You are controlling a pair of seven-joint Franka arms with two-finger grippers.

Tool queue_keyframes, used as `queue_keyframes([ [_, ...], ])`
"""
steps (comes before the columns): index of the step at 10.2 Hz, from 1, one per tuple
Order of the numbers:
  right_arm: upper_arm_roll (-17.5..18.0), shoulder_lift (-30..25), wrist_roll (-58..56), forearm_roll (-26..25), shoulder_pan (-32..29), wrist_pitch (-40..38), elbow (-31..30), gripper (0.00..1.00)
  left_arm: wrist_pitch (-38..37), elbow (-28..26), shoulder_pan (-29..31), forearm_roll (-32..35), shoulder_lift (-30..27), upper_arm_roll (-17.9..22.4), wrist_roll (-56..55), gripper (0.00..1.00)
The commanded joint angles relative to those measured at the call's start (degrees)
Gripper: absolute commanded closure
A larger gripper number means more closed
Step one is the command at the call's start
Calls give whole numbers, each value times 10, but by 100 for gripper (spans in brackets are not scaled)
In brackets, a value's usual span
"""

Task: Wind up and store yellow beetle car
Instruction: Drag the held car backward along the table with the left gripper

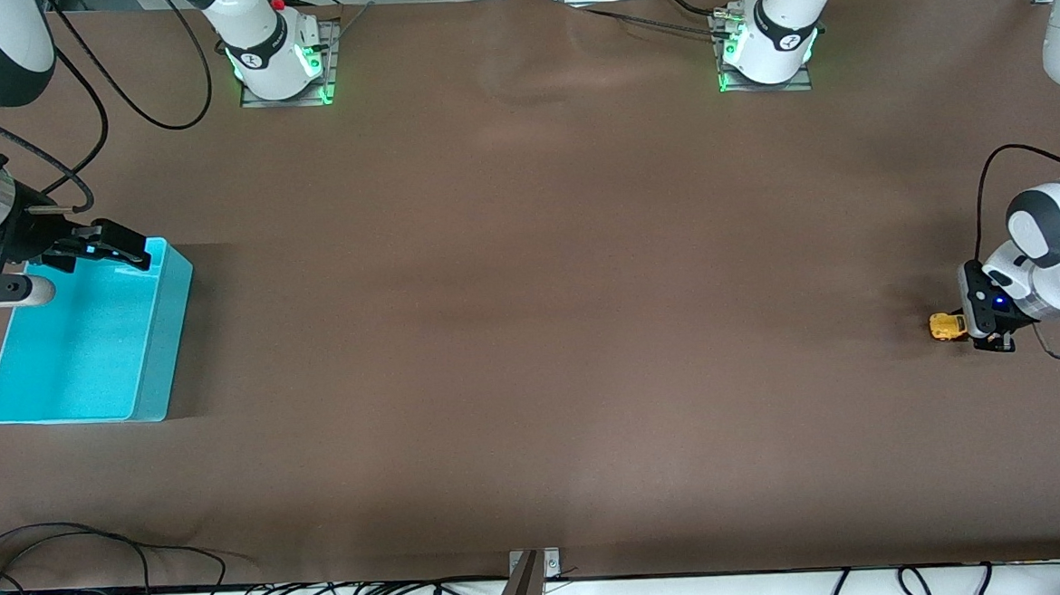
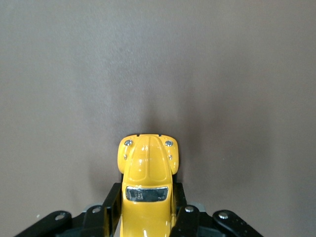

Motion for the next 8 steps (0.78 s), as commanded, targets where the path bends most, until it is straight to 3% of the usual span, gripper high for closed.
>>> queue_keyframes([
  [1, 2, 4, -7, -1, -3, -2, 12, 0, -5, 12, 14, 17, 33, 1, 15, 100],
  [8, 2, 4, -8, -1, -4, -2, 10, 0, -5, 13, 20, 17, 33, 1, 15, 100],
])
